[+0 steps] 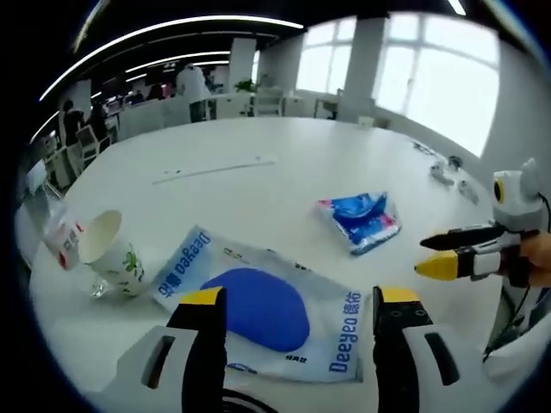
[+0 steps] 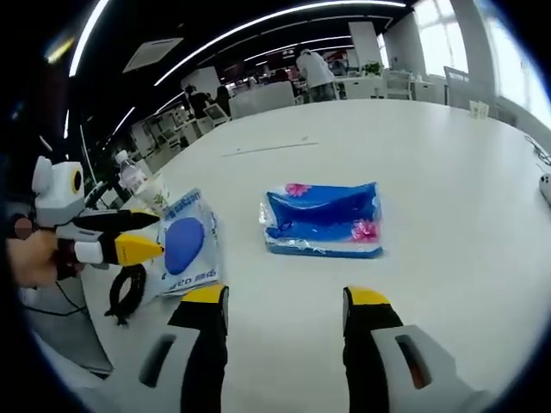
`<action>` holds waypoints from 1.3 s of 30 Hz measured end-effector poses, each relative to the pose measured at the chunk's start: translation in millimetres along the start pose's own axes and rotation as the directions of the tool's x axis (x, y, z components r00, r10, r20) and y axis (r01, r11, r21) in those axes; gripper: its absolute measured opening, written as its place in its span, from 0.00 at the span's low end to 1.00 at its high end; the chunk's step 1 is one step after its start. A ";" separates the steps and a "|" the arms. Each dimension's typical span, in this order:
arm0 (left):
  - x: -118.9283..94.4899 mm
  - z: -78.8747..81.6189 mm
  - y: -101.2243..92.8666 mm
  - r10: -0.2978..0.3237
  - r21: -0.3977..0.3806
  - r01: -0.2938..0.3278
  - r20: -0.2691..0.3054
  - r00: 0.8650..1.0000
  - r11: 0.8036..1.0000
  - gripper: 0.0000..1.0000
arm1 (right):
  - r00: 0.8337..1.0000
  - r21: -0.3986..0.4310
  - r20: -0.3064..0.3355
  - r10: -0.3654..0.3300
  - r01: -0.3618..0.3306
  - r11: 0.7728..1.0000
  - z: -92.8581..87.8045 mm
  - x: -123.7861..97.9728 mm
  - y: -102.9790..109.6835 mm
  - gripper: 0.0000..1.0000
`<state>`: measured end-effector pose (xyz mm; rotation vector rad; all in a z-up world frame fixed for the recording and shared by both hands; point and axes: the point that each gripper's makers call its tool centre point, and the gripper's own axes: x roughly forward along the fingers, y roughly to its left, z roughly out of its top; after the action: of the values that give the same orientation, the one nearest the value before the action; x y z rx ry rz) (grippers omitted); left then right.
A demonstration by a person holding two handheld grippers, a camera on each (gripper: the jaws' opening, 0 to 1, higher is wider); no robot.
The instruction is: Arrange the tabletop items into an orderly group along one side of the table until the central work area is clear of visible clutter.
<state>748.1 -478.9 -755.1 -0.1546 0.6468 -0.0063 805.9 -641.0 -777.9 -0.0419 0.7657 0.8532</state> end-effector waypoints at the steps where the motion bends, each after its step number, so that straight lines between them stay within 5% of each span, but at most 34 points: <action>1: -2.5 -1.0 4.7 0.007 -0.001 -0.007 0.000 1.000 1.000 0.65 | 1.000 -0.003 -0.003 0.005 -0.005 1.000 -0.6 1.3 3.5 0.51; 15: -24.5 -13.8 52.1 0.072 -0.021 -0.073 -0.007 0.997 0.997 0.63 | 0.995 -0.057 -0.057 0.084 -0.087 0.995 -11.1 20.6 57.2 0.50; 23: -29.0 -13.3 58.4 0.078 -0.024 -0.078 -0.003 0.997 0.997 0.62 | 0.992 -0.033 -0.071 0.101 -0.103 0.994 -15.1 21.0 72.9 0.50; 39: -19.8 -5.0 71.6 0.075 -0.007 -0.075 0.001 0.997 0.997 0.60 | 0.982 0.251 -0.068 0.175 -0.153 0.956 -21.0 22.3 103.1 0.47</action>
<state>726.2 -407.8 -757.6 -0.1372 0.6507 0.0682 731.2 -563.6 -780.6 0.2074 0.9644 0.9135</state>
